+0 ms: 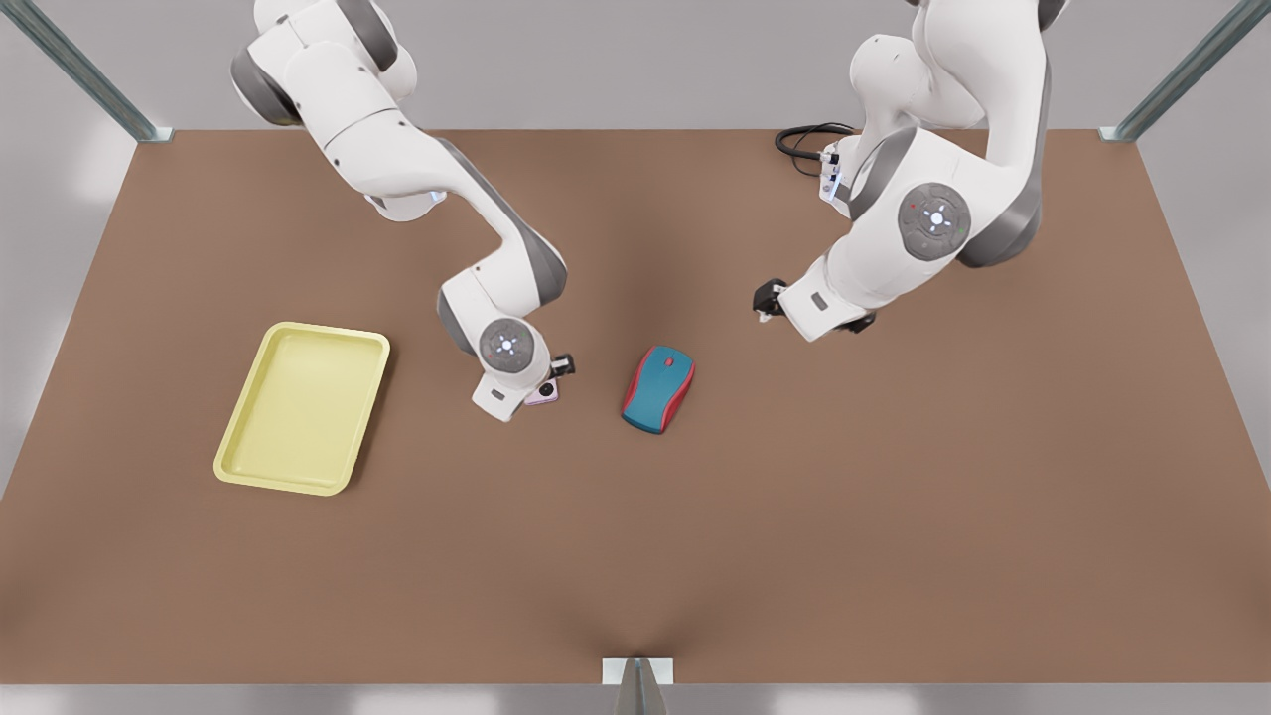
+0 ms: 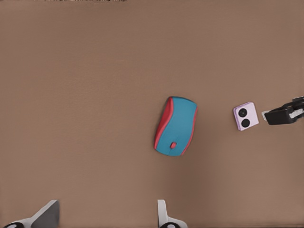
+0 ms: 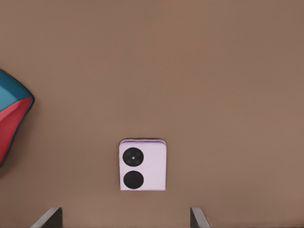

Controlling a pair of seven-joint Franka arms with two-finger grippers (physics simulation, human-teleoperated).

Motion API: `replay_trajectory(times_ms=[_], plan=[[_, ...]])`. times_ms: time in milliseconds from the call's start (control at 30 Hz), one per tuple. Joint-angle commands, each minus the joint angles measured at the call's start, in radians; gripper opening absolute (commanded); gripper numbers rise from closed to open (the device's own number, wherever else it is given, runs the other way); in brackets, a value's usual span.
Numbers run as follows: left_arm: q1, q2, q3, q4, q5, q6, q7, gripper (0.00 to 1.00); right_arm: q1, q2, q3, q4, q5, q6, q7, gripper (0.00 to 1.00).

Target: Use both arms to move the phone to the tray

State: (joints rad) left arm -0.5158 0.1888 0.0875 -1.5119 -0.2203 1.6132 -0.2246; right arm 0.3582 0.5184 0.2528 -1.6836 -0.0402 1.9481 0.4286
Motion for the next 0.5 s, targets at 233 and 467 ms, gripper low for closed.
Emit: replay_trajectory(times_ms=[233, 467], plan=[[0.000, 0.000, 0.000, 0.001, 0.004, 0.014, 0.312, 1.00, -0.015, 0.025, 0.000, -0.104, 0.006, 0.250, 0.285, 1.00], [0.000, 0.006, 0.000, 0.001, 0.002, 0.022, 0.312, 1.00, -0.039, 0.029, 0.000, -0.166, 0.052, 0.328, -0.019, 1.00]])
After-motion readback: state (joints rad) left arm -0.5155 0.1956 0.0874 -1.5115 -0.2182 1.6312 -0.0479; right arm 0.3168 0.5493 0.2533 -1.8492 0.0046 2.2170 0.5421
